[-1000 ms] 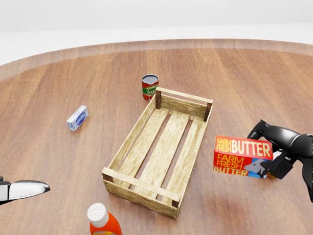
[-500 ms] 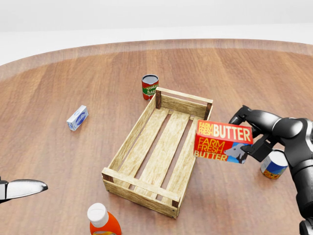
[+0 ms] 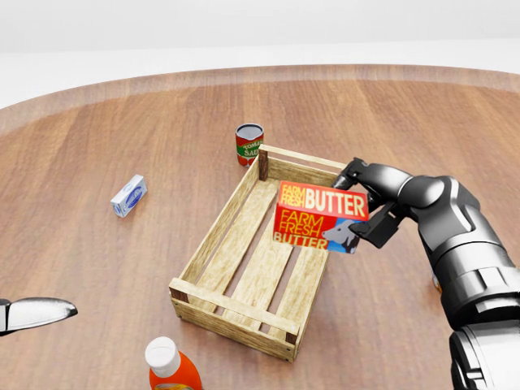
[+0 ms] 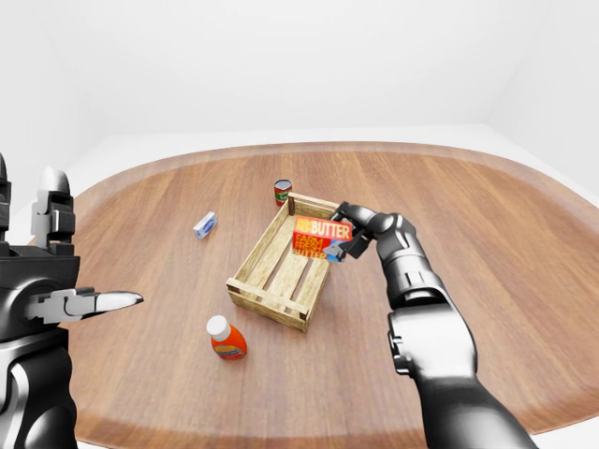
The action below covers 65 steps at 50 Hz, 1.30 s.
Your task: Pick up the butter and put it in the tray.
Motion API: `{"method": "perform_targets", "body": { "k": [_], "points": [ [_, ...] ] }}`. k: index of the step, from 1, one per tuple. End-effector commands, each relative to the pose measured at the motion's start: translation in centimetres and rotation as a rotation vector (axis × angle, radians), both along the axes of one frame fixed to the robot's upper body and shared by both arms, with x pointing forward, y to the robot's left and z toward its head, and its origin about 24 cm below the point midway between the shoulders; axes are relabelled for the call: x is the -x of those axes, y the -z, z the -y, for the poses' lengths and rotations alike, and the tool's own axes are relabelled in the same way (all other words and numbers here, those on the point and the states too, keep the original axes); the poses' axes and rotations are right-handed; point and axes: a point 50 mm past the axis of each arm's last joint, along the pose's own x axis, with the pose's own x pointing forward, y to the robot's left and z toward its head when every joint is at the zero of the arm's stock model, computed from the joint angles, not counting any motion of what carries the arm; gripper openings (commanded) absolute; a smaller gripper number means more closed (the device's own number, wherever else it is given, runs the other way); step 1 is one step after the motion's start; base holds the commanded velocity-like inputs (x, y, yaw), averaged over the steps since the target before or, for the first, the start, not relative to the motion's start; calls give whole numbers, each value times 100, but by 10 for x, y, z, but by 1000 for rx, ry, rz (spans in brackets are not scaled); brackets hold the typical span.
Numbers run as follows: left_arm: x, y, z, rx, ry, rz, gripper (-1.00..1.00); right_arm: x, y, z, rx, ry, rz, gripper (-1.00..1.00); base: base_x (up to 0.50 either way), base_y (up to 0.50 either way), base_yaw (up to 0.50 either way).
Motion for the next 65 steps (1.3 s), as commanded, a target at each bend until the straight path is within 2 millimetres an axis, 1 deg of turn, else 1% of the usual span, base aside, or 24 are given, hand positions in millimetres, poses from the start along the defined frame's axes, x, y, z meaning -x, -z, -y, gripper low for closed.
{"method": "perform_targets", "body": {
  "k": [1, 3, 8, 10, 11, 14, 19, 21, 23, 25, 32, 34, 42, 43, 50, 54, 59, 65],
  "points": [
    [1, -1, 0, -1, 0, 8, 100, -9, -13, -23, -83, -2, 51, -100, 0, 0, 0],
    [1, -2, -1, 1, -1, 9, 100, -10, -11, -29, -82, -7, 49, -100, 0, 0, 0],
    [1, -1, 0, 0, 2, 6, 100, -11, -10, -34, -82, 7, 63, -100, 0, 0, 0],
    [1, -1, 1, -1, 4, 5, 100, -8, 2, -41, -55, 2, 44, -100, 0, 0, 0],
    [1, -1, 1, -3, 5, 5, 100, -8, 2, -43, -69, 5, 49, -100, 0, 0, 0],
    [2, -1, 1, -4, 6, 6, 100, -10, -2, -45, -82, 26, 76, -100, 0, 0, 0],
    [0, 1, 0, -2, 6, -6, 100, -14, -11, -53, -104, 13, 99, -100, 0, 0, 0],
    [1, -1, 0, -7, 4, 4, 100, -15, -13, -55, -110, 10, 102, -100, 0, 0, 0],
    [1, -4, -3, 4, -3, 21, 100, -15, -12, -58, -117, 13, 105, -100, 0, 0, 0],
    [-1, -3, -4, 7, -6, 14, 100, -14, -10, -61, -125, 15, 103, -100, 0, 0, 0],
    [2, -3, -2, 4, -1, 17, 100, -15, -10, -66, -152, 33, 118, -100, 0, 0, 0],
    [2, -4, -2, 5, -1, 21, 100, -15, -10, -66, -171, 61, 136, -100, 0, 0, 0],
    [1, -5, -4, 11, -5, 27, 100, -12, 2, -66, -155, 107, 146, -100, 0, 0, 0],
    [2, -5, -3, 9, -3, 27, 100, -11, 7, -67, -149, 114, 142, -100, 0, 0, 0],
    [4, -7, -3, 8, -2, 36, 100, -8, 14, -72, -163, 137, 145, -100, 0, 0, 0],
    [4, -7, -4, 10, -2, 37, 100, -7, 17, -73, -135, 155, 164, -100, 0, 0, 0],
    [5, -8, -3, 9, -1, 43, 100, -3, 27, -77, -126, 154, 145, -100, 0, 0, 0],
    [4, -8, -5, 10, -2, 40, 100, -2, 29, -80, -132, 157, 144, -100, 0, 0, 0]
  ]
}}
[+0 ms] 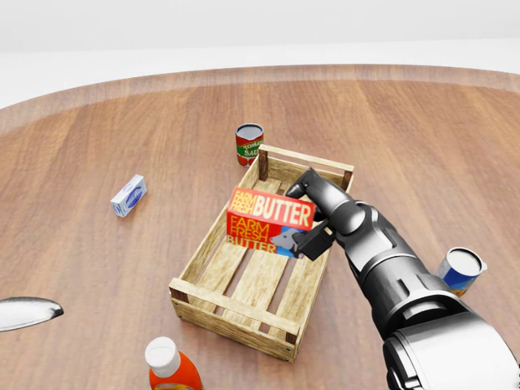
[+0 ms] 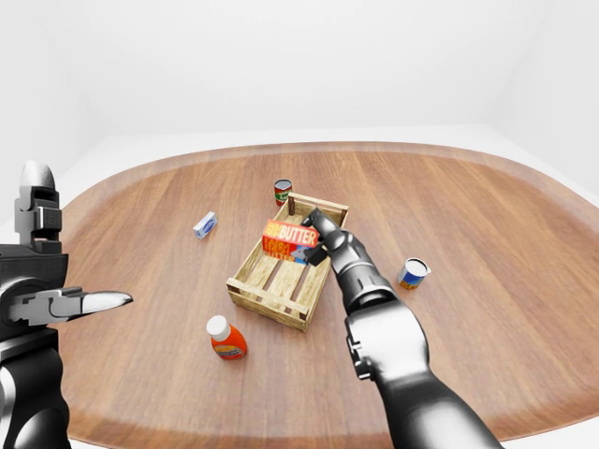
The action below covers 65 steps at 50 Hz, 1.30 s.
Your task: Pick up the butter and put it in the tray.
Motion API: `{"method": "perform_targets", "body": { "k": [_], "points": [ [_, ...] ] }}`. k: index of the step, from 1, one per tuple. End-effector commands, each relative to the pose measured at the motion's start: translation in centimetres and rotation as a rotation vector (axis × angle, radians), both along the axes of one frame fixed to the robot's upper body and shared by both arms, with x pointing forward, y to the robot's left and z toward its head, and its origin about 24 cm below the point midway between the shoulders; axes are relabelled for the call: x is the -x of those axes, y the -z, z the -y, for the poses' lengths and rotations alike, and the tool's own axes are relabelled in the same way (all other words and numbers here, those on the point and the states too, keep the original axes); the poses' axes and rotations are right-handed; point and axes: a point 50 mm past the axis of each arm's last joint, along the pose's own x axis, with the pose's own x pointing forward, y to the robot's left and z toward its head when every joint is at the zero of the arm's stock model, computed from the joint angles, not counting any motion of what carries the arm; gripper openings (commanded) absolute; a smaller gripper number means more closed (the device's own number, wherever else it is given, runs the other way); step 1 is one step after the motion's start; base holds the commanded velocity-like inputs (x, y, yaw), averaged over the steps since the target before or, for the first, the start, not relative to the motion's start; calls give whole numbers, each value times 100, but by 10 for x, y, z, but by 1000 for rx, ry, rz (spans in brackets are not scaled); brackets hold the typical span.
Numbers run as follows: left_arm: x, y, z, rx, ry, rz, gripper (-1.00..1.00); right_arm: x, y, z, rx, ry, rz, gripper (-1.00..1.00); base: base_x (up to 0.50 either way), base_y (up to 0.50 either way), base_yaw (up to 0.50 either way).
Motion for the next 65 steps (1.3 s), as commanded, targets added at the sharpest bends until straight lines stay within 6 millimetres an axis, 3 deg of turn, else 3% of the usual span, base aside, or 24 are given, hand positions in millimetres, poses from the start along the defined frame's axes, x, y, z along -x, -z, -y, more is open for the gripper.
{"method": "perform_targets", "body": {
  "k": [1, 28, 61, 62, 63, 64, 65],
  "points": [
    [0, -1, -2, 1, -3, 4, 100, -2, -4, -6, -92, 50, 40, -100, 0, 0, 0],
    [1, -3, -3, 9, -6, 17, 100, 14, 28, -1, -80, 82, -34, -100, 0, 0, 0],
    [3, -7, -5, 16, -10, 34, 100, 17, 33, -4, -94, 79, -55, -100, 0, 0, 0],
    [3, -6, -5, 15, -10, 32, 100, 17, 34, -4, -93, 78, -56, -44, 0, 0, 0],
    [3, -5, -5, 11, -8, 26, 100, 17, 34, -4, -98, 76, -61, -11, 0, 0, 0],
    [4, -6, -4, 13, -7, 34, 100, 17, 34, -4, -101, 73, -63, 100, 0, 0, 0],
    [4, -7, -4, 14, -9, 36, 100, 17, 33, -4, -101, 74, -61, 100, 0, 0, 0]
  ]
}}
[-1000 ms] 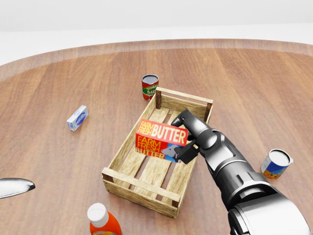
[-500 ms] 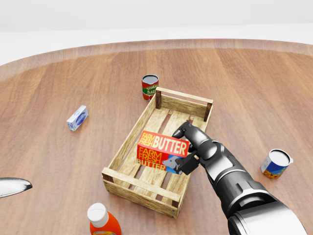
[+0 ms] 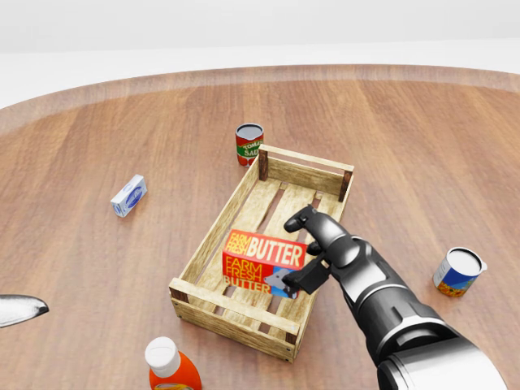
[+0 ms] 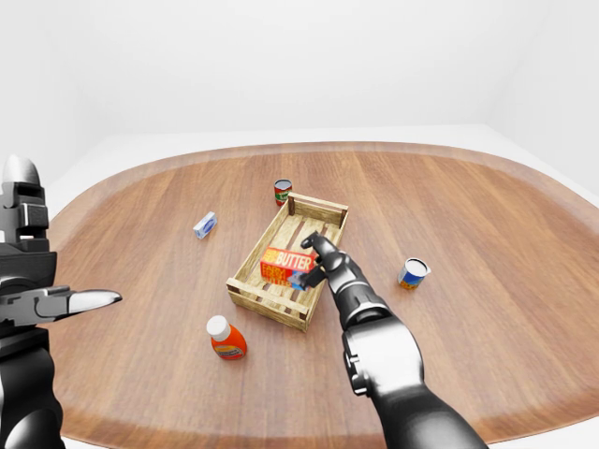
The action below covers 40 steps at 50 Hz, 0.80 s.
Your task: Pick up the butter and put it in the tray.
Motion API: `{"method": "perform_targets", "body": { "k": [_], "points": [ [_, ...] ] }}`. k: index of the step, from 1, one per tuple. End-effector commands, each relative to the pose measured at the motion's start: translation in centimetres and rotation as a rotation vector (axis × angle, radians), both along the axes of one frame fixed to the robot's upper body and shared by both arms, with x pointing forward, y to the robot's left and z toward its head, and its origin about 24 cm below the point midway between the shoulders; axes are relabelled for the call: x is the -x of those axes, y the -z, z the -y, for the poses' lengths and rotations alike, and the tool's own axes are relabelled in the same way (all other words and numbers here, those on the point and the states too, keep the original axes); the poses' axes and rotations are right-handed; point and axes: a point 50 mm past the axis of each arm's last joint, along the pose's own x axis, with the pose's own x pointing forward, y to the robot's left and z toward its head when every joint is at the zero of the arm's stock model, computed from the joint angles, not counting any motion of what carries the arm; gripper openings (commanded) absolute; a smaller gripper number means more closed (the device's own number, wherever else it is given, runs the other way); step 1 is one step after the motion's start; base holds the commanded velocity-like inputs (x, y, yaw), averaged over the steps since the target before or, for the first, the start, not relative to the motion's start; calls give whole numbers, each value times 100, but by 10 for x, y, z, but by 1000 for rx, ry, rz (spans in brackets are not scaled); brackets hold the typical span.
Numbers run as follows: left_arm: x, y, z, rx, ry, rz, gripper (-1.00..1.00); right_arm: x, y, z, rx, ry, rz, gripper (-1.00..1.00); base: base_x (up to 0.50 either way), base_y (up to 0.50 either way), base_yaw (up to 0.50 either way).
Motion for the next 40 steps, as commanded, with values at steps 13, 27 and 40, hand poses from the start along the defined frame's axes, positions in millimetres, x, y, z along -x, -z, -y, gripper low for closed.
{"method": "perform_targets", "body": {
  "k": [13, 27, 40],
  "points": [
    [2, -3, 0, 0, 1, 16, 100, -6, -10, -1, -72, 22, 26, 100, 0, 0, 0],
    [4, -1, 1, -3, 7, 10, 100, -16, -30, -6, -75, -4, 80, 100, 0, 0, 0],
    [4, -5, -2, 6, 0, 25, 100, -28, -60, -1, -70, -32, 177, 100, 0, 0, 0]
  ]
}}
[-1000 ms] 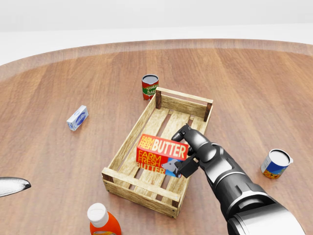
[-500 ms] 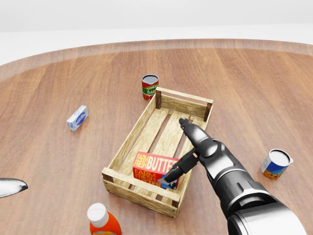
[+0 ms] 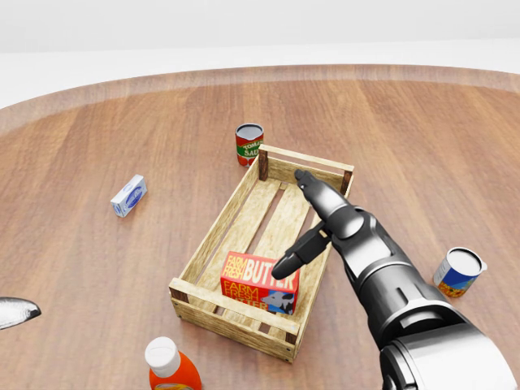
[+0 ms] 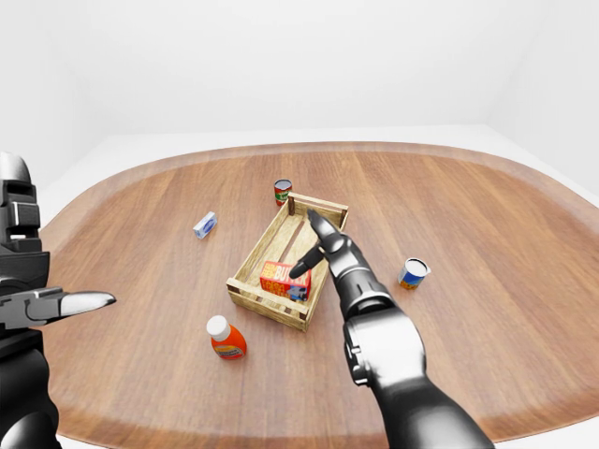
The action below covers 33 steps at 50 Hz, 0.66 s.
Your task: Pick up the butter and put it in the tray.
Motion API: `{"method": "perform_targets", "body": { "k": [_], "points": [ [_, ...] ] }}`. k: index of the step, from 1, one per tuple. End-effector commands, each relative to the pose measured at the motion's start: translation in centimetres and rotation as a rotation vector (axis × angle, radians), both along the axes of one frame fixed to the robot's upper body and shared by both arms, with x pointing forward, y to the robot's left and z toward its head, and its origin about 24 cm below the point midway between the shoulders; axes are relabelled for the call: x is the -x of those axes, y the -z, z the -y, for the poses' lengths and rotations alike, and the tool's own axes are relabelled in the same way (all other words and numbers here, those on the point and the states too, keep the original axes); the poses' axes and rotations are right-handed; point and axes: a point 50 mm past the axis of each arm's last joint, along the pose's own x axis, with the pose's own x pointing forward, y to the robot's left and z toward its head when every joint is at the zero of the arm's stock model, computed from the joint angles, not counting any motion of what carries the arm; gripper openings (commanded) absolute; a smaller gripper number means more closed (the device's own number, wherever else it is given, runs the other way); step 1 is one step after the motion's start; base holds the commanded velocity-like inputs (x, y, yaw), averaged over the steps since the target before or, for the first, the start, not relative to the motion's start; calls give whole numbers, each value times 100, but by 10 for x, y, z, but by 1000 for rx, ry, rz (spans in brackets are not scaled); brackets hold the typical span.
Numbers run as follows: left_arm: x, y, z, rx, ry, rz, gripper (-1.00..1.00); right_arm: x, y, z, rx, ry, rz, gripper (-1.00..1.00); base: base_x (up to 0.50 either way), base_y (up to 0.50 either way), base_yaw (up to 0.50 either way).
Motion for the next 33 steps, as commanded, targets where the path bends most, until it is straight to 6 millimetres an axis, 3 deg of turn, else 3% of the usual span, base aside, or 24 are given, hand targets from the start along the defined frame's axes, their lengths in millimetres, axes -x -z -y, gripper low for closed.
{"method": "perform_targets", "body": {
  "k": [1, 8, 16, 23, 33],
  "points": [
    [-1, 1, -1, 3, -1, -4, 100, -12, -31, 2, 3, -35, 98, 100, 0, 0, 0],
    [-1, -2, -2, 8, -5, 8, 100, -15, -73, -1, 5, -144, 271, 100, 0, 0, 0],
    [0, -3, -3, 9, -6, 12, 100, 16, -113, -16, 88, -329, 498, 100, 0, 0, 0],
    [1, -4, -3, 11, -5, 18, 100, 40, -133, -7, 166, -366, 602, 100, 0, 0, 0],
    [1, -3, -3, 10, -5, 14, 100, 76, -135, -1, 233, -365, 690, 100, 0, 0, 0]
  ]
}}
